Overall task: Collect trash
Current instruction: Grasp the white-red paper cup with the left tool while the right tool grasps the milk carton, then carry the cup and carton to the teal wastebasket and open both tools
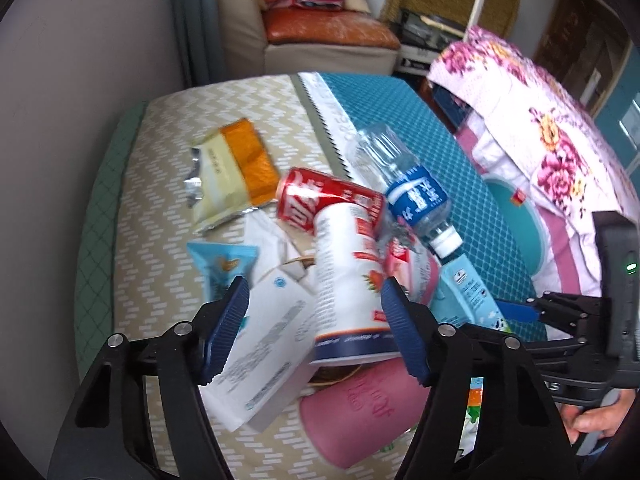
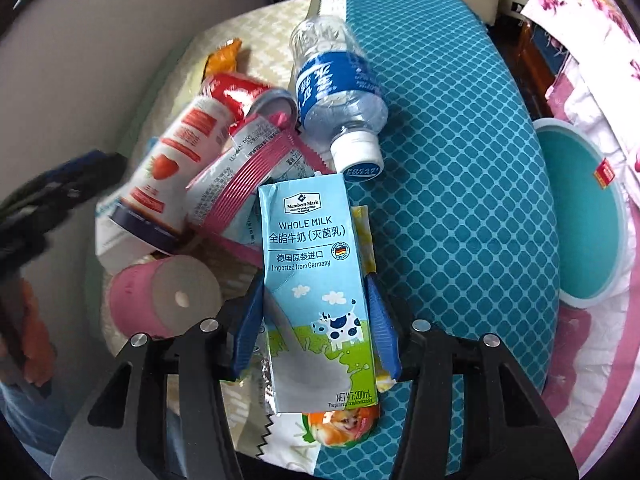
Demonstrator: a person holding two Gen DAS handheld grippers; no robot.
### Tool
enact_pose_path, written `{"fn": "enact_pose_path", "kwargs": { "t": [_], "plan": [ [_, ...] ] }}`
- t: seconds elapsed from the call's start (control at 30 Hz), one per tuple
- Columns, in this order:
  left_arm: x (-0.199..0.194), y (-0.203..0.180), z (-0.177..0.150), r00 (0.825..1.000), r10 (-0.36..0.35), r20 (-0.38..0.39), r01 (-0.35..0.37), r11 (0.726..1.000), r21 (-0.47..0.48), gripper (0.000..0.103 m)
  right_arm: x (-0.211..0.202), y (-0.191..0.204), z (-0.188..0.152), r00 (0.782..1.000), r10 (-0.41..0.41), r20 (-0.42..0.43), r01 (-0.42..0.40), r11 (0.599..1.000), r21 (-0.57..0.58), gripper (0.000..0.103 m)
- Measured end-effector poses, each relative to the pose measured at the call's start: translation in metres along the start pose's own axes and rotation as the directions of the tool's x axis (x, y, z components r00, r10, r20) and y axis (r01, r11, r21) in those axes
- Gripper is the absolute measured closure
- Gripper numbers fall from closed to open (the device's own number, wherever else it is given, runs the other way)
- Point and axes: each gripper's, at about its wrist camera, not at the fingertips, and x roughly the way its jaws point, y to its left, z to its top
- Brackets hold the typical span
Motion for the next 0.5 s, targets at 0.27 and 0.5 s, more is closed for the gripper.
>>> {"fn": "enact_pose_path", "kwargs": {
  "t": [0.27,0.5],
  "plan": [
    [0.046,-0.014,0.005,0.993,0.032,-0.115,-0.028,0.999,0.031,0.033,-0.022,-0.024,0.003,0.997,0.068,0.043,-0.071,0.996,0.059,0.056],
    [0.051,-0.01,-0.001,0.992,0.057,-0.115,-0.056,0.998,0.014,0.051,-0.036,-0.046,0.0,0.99,0.108,0.092,-0.118,0.986,0.117,0.056]
  ]
}}
